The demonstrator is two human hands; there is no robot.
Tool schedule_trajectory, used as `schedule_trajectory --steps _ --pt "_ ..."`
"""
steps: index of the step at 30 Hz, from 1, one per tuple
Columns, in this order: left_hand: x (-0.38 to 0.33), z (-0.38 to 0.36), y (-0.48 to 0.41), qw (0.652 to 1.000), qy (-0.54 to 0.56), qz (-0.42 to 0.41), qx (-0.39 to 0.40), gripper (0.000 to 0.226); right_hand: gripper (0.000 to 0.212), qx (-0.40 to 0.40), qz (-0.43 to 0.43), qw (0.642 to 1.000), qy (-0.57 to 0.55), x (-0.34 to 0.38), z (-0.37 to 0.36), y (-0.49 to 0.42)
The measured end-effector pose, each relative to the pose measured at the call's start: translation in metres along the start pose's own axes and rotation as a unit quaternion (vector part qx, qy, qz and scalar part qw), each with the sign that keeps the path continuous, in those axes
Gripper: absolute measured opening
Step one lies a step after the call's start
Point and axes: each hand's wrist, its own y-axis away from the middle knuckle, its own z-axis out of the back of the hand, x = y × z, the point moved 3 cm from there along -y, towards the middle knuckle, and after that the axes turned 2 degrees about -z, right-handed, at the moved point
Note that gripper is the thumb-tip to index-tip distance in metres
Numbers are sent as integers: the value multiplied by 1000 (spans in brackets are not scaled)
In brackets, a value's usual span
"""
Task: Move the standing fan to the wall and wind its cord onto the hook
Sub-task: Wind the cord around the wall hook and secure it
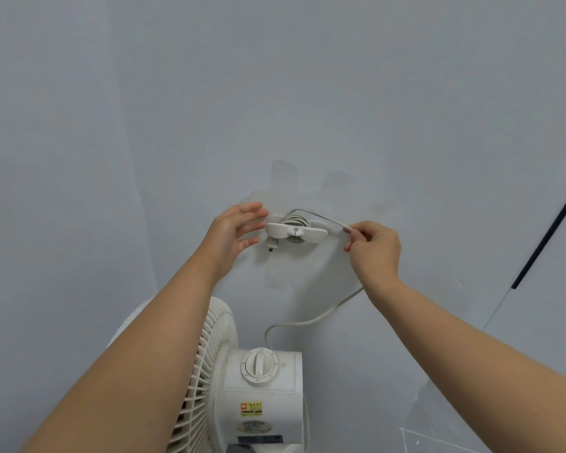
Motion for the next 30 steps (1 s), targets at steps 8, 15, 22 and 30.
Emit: schedule_trajectory --steps 8,15,22,30 --pt "4 -3 -1 998 -55 15 34 26 32 47 -108 992 36 -49 -10 12" --pt "6 1 -2 998 -37 45 -15 19 38 180 -342 912 -135 -67 -53 34" --pt "15 -1 -5 988 -113 89 -59 17 32 293 -403 832 -245 -77 -76 51" --pt "32 -3 2 939 -237 247 43 14 29 328 -425 816 -216 -106 -75 62"
